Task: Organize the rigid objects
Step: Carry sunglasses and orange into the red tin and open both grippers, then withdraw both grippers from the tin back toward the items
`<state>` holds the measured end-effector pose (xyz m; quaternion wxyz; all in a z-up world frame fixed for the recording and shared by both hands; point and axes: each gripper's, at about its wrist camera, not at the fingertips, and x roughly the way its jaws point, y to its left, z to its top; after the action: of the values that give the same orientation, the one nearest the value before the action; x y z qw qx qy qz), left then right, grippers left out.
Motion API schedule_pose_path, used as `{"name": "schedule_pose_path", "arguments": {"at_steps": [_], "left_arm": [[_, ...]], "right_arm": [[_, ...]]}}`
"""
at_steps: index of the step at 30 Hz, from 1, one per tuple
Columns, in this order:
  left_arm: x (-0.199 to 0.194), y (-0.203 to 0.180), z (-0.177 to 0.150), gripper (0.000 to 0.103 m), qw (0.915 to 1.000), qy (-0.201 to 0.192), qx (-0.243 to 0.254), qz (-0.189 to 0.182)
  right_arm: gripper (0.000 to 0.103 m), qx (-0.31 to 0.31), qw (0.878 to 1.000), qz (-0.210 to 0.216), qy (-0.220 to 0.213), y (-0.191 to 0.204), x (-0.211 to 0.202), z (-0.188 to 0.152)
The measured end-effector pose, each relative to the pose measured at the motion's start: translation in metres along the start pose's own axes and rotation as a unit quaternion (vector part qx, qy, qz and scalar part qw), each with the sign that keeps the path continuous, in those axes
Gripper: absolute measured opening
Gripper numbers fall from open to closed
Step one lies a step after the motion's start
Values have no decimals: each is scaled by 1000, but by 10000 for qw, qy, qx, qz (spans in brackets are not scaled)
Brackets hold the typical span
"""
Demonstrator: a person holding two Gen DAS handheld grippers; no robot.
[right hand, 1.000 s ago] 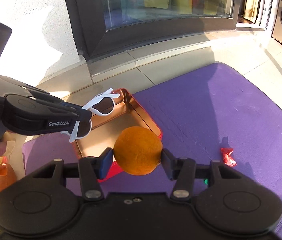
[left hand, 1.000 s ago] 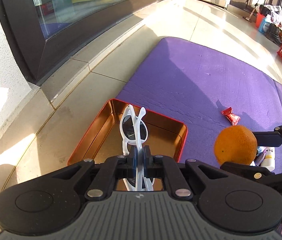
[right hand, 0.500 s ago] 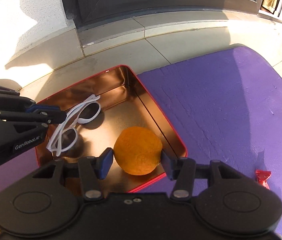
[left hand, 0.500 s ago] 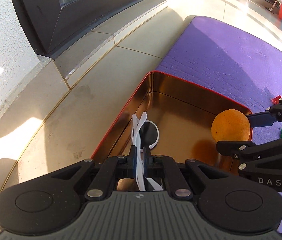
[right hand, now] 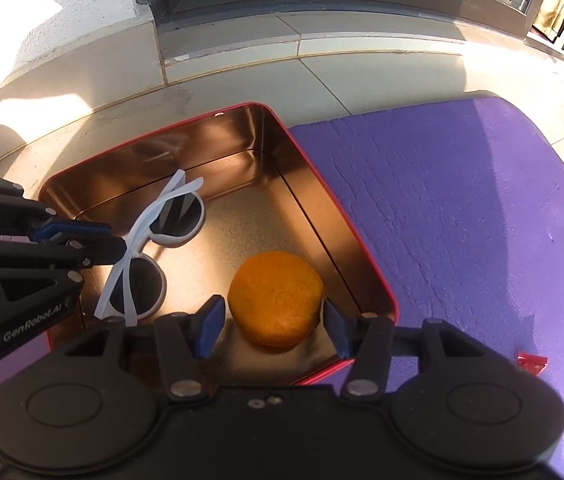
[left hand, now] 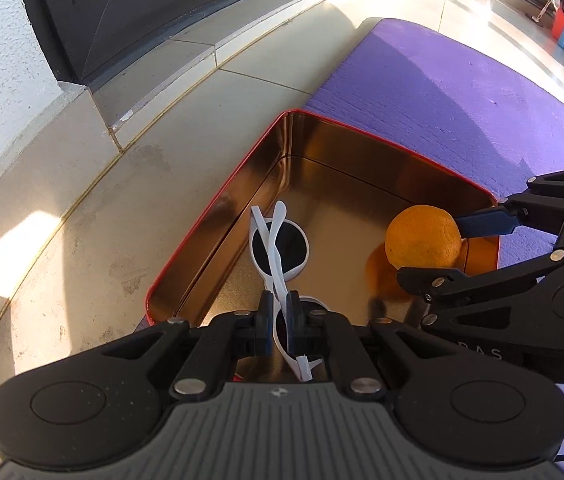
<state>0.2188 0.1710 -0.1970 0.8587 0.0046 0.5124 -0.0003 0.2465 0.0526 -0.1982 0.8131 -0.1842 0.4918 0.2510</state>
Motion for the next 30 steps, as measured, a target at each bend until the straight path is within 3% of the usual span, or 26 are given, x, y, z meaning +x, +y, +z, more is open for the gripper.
{"name": "schedule_pose_path", "arguments": {"at_steps": [13,19,22,28,30], "left_arm": [[-39,-19,6,6,9999,-107,8,-120],[-73,-29,11,13,9996,-261,93,-85],[-92,-35,13,17,9992,-366,130,-59],[-131,-44,16,38,9978,-646,118,-50],[-144,-47,15,53,9971,-747,91,-59]], "right_arm": [[63,429,9974,226,-525,-16,-65,-14],[65,586,9955,172,-729,-21,-101,-20],[71,693,9937,218,-849,-25,-120,-25],[77,816,9901,270,-1108,-29,-160,-35],[78,917,9884,287,-1176,-32,-172,-39]]}}
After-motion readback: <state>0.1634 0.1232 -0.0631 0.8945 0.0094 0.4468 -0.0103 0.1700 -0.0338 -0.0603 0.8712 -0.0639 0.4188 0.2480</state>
